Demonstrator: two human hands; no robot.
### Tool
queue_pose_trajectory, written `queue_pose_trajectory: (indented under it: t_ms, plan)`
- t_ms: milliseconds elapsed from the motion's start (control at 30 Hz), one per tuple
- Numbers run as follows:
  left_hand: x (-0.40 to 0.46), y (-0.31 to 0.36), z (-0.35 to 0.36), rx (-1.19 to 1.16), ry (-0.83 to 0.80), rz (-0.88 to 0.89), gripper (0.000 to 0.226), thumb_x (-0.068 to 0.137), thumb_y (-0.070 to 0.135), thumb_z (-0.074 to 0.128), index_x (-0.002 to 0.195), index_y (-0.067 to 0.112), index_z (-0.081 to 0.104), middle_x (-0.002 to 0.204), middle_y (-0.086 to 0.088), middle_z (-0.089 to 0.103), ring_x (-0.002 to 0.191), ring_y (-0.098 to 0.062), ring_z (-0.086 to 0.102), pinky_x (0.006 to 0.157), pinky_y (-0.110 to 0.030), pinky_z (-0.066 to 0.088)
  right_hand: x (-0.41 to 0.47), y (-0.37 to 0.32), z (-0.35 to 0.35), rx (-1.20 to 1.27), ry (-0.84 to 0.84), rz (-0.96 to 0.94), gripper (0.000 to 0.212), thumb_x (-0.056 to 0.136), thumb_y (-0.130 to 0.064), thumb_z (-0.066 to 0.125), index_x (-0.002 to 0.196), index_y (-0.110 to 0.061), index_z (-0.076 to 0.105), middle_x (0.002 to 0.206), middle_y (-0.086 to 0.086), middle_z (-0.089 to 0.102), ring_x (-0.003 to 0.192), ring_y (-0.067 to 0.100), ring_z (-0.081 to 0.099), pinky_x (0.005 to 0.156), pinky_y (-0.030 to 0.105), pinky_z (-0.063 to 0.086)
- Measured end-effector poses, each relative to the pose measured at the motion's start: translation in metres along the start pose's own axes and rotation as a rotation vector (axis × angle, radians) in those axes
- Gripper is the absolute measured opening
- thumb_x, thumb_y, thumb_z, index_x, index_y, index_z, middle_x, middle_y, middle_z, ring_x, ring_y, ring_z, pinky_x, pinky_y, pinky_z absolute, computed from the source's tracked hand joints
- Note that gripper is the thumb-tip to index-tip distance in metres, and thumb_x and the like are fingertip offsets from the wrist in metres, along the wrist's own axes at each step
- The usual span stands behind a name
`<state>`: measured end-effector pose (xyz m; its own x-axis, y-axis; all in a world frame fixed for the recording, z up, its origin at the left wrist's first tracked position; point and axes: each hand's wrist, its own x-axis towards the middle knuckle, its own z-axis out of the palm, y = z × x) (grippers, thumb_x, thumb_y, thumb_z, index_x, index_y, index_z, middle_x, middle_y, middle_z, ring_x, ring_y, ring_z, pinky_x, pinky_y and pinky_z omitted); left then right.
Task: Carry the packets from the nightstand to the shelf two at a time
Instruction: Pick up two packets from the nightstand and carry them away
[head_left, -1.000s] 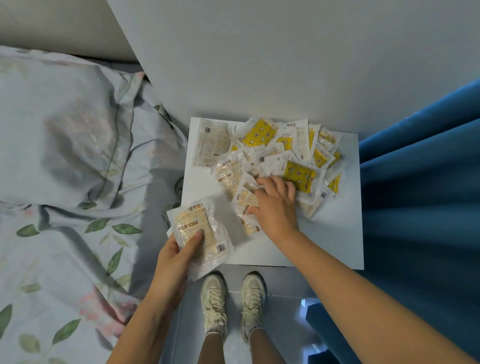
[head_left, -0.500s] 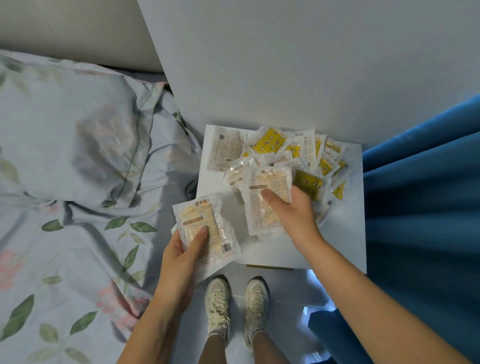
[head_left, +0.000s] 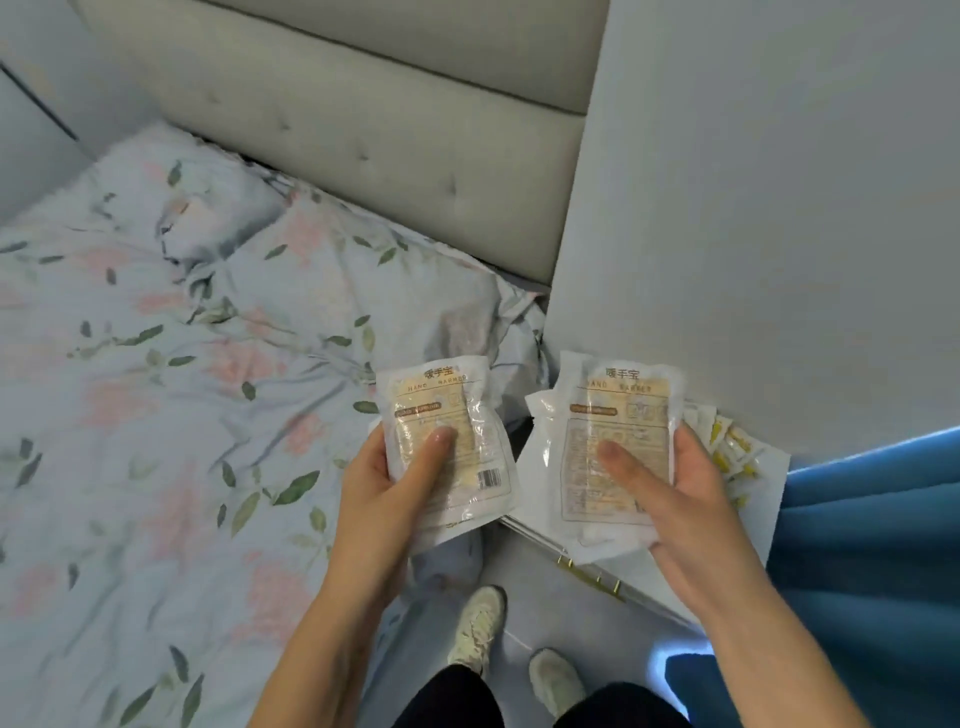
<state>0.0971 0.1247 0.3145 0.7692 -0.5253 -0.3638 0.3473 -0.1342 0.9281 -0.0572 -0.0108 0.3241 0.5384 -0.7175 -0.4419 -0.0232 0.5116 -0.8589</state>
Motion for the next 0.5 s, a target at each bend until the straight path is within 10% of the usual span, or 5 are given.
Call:
queue_pose_trajectory:
  t_ms: [500]
  plan:
    - [-0.267, 0.044, -0.130, -0.265, 0.714, 0.269, 0.016, 0.083, 0.020, 0.065, 0.099, 0.018, 0.067, 0.094, 0.000, 0.076, 0.087, -0.018, 0.073, 0.073, -0.029, 0.059, -0.170, -0.015, 0.136, -0.243, -0.797, -0.028, 0.044, 0.056, -0.035, 0.081, 0.098, -0.028, 0.068, 0.104, 0.004, 0.075, 0.099, 0.020, 0.072, 0.084, 0.035, 0.059]
